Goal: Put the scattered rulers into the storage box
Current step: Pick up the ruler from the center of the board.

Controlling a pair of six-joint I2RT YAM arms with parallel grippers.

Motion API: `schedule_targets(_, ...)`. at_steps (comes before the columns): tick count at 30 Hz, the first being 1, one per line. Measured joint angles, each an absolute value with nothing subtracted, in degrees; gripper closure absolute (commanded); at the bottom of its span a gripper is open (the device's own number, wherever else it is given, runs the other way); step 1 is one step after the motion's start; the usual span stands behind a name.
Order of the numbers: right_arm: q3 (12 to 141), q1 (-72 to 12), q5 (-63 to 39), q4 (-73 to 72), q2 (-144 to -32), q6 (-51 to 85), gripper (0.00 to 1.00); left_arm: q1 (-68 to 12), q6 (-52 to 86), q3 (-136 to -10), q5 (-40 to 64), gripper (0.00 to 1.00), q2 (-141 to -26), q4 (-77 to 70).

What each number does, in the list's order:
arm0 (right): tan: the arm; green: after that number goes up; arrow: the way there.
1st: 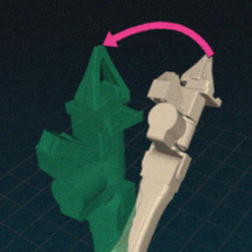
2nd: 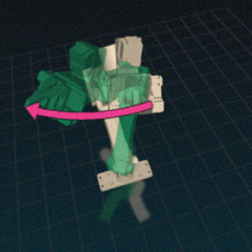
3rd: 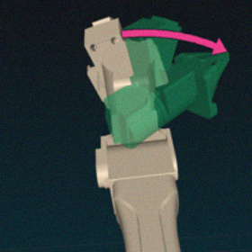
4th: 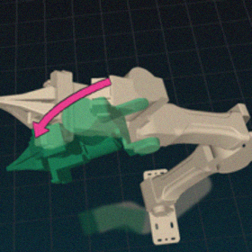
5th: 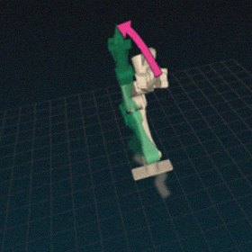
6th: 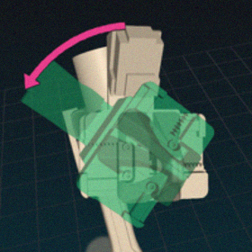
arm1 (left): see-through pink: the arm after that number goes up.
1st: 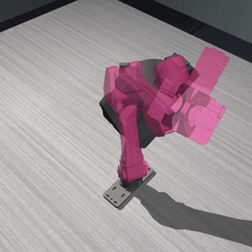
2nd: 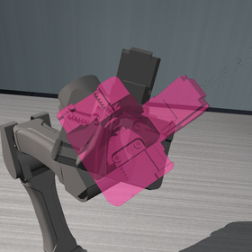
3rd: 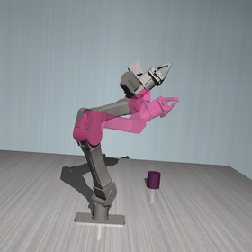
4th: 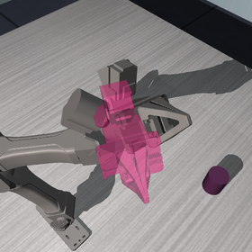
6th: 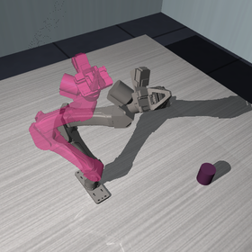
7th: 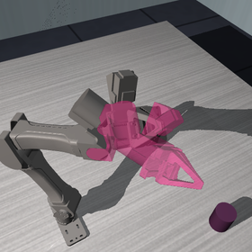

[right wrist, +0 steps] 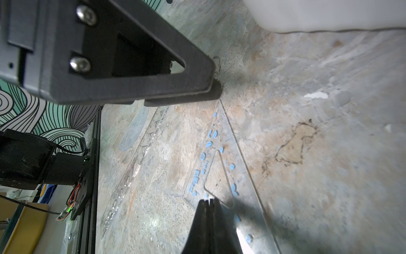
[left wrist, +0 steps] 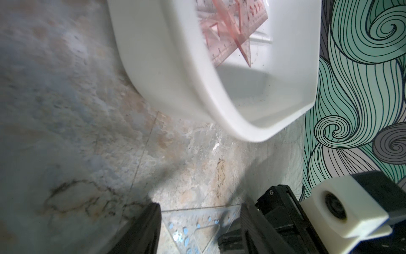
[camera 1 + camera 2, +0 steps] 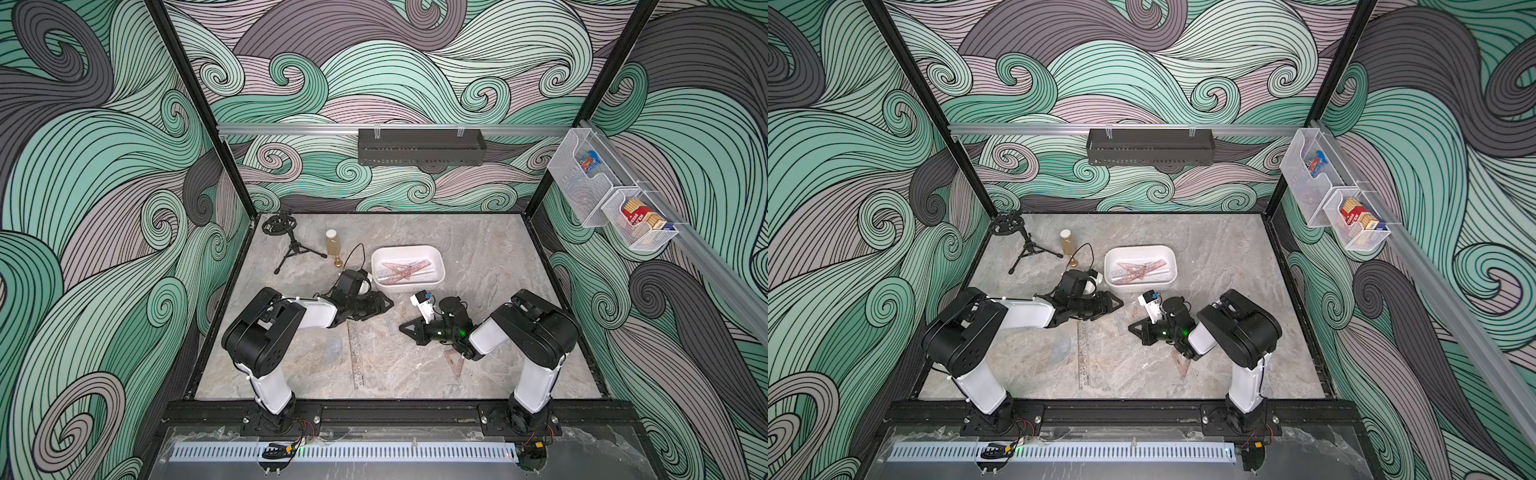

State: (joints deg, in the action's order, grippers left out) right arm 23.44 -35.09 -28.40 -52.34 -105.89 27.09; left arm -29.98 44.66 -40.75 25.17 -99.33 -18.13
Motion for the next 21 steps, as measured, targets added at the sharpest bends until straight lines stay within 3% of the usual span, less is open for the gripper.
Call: schedule_targets(21,22.4,-36.3,-26.8,-53.5,-105.6,27.2,0.99,-29.8,44.7,-40.7,26.6,0.38,-100.2,-19.8)
